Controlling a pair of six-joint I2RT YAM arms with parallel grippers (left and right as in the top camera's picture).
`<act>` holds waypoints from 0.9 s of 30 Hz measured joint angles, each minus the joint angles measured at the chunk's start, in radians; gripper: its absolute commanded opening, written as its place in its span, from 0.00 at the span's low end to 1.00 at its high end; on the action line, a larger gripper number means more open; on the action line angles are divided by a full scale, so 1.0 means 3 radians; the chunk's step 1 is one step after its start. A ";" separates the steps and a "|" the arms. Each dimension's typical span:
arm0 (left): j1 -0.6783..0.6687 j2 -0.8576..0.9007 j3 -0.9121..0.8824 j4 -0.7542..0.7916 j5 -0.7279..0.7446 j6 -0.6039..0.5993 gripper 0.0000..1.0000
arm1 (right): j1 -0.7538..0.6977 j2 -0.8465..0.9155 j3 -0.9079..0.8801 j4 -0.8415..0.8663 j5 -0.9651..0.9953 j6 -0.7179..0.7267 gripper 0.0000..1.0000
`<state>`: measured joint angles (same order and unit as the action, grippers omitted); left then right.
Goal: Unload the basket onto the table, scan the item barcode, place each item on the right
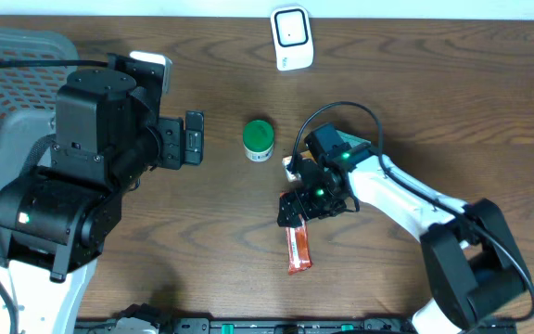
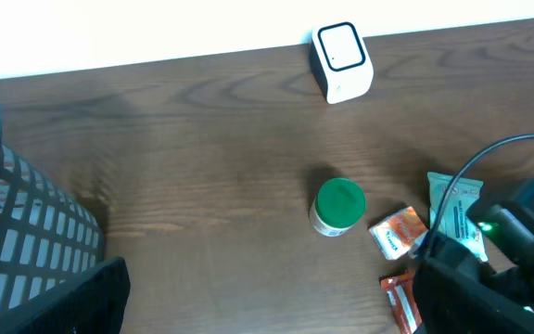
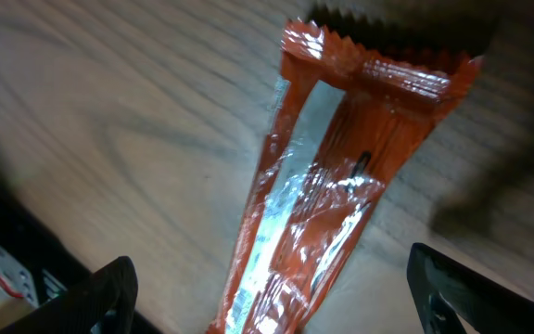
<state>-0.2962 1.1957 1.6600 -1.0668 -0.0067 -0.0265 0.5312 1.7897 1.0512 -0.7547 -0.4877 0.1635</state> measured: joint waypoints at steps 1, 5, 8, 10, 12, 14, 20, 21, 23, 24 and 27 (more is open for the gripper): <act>0.0000 0.0000 0.0000 0.0000 -0.0001 0.0000 0.98 | 0.0000 0.0053 0.0000 0.0017 -0.0010 -0.0006 0.89; 0.0001 0.0000 0.0000 -0.0001 -0.0001 0.0000 0.98 | -0.0014 0.0201 0.0037 0.0042 -0.0184 -0.0028 0.87; 0.0000 0.0000 0.0000 0.0000 -0.0001 0.0000 0.98 | -0.0018 0.0310 0.0099 0.0042 -0.0314 -0.0019 0.60; 0.0000 0.0000 0.0000 0.0001 0.0000 0.0000 0.98 | -0.0018 0.0411 0.0132 0.0025 -0.0407 -0.0003 0.52; 0.0001 0.0000 0.0000 0.0000 -0.0001 0.0000 0.98 | -0.0013 0.0518 0.0153 -0.0075 -0.0554 0.0000 0.51; 0.0000 0.0000 0.0000 0.0000 -0.0001 0.0000 0.98 | -0.0008 0.0566 0.0151 -0.0126 -0.0669 0.0001 0.30; 0.0001 0.0000 0.0000 -0.0001 -0.0001 0.0000 0.98 | 0.0008 0.0683 0.0037 -0.0067 -0.0763 0.0010 0.01; 0.0000 0.0000 0.0000 0.0000 0.0000 0.0000 0.98 | 0.0006 0.0684 0.0027 -0.0042 -0.0782 0.0011 0.01; 0.0000 0.0000 0.0000 0.0000 0.0000 0.0000 0.98 | 0.0003 0.0685 0.0014 0.0022 -0.0815 0.0011 0.01; 0.0000 0.0000 0.0000 0.0001 -0.0001 0.0000 0.98 | 0.0003 0.0688 0.0011 0.0061 -0.0835 0.0011 0.01; 0.0000 0.0000 0.0000 0.0000 -0.0001 0.0000 0.98 | -0.0005 0.0694 0.0025 0.0131 -0.0886 -0.0027 0.01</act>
<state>-0.2962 1.1957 1.6600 -1.0668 -0.0071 -0.0265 0.5297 1.9980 1.0588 -0.7155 -0.7536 0.1555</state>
